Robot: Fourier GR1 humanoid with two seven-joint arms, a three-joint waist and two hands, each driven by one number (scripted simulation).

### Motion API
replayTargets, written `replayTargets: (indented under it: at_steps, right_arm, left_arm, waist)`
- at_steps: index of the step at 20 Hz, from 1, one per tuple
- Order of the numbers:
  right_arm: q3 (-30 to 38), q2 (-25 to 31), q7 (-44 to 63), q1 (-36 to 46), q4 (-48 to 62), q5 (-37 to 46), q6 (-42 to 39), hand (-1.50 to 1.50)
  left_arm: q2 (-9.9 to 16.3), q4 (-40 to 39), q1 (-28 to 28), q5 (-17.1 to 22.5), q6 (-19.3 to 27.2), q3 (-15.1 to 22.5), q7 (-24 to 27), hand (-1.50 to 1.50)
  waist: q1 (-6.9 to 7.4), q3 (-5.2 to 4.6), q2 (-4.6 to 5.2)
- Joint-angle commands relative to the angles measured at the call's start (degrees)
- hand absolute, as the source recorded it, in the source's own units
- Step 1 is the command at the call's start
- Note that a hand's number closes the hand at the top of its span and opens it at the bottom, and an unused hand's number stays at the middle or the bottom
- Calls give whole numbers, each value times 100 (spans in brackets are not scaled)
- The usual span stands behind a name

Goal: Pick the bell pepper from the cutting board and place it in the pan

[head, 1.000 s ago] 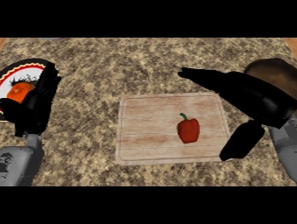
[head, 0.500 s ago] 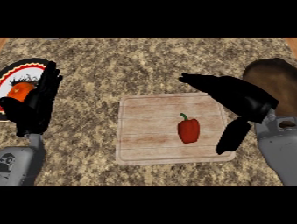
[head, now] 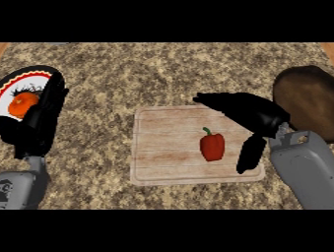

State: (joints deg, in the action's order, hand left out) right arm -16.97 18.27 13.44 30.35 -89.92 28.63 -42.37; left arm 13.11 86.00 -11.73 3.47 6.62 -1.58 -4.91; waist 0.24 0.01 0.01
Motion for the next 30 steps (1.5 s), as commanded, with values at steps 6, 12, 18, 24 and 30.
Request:
replayTargets:
  at_steps: [6,12,18,24,30]
  right_arm:
    - [-428,-109,158,-57,-65,934,-209,-150]
    - [-339,-221,110,534,571,1312,-560,-150]
    - [-466,-444,-412,126,1117,1882,-6,-150]
    - [-632,-629,-356,81,1058,2274,-236,-150]
    - [-318,-655,-693,444,1549,2525,-401,-150]
  left_arm:
    - [11,52,-187,-56,-91,-127,-291,0]
    - [-229,58,-11,-294,57,-25,-1,0]
    - [-112,137,-45,-203,-151,-230,-185,0]
    - [-311,-219,154,-253,-236,-250,360,0]
    - [-190,-391,-304,-271,-284,-429,155,0]
  waist:
    - [-14,-1,-8]
    - [9,-1,-1]
    - [15,0,2]
    - [-6,-2,-1]
    - [-14,-2,2]
